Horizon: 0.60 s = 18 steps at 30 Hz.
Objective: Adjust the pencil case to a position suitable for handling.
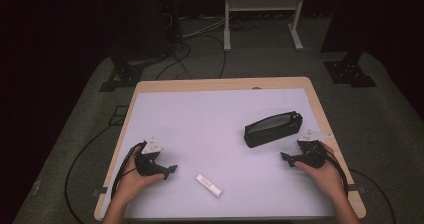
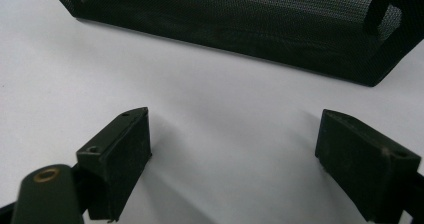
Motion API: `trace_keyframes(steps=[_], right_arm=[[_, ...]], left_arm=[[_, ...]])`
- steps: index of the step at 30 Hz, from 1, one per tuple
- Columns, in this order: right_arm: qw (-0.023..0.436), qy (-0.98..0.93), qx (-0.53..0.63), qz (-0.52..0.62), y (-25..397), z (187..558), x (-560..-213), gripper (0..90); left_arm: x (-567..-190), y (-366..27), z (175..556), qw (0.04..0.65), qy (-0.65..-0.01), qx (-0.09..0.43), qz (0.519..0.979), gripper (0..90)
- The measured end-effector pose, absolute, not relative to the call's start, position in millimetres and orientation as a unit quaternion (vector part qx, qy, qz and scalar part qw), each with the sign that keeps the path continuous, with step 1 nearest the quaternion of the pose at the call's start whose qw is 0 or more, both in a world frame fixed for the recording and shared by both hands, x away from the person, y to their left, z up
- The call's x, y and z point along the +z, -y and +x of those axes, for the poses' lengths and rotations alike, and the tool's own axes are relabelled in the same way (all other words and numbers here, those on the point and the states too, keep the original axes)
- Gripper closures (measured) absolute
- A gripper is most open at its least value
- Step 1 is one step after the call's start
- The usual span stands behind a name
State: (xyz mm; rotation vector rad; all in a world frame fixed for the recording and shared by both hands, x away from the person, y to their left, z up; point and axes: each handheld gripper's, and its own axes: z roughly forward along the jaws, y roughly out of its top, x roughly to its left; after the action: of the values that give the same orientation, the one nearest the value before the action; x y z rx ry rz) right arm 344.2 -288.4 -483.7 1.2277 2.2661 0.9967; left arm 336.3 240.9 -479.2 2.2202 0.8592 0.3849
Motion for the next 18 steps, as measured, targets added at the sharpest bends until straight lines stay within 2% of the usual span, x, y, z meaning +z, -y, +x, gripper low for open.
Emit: trace_keyframes(steps=[2, 10, 18], right_arm=[[0.188, -0.805, 0.354, 0.437, 288, 344, -484, 14.0], [0.19, -0.814, 0.344, 0.428, 286, 337, -477, 25.3], [0.193, -0.816, 0.365, 0.404, 286, 327, -461, 26.1]], left_arm=[[-479, -241, 336, 0.357, -0.333, 0.149, 0.86, 3.3], [-479, -241, 336, 0.358, -0.333, 0.149, 0.86, 3.3], [-479, -241, 336, 0.358, -0.333, 0.149, 0.86, 3.3]])
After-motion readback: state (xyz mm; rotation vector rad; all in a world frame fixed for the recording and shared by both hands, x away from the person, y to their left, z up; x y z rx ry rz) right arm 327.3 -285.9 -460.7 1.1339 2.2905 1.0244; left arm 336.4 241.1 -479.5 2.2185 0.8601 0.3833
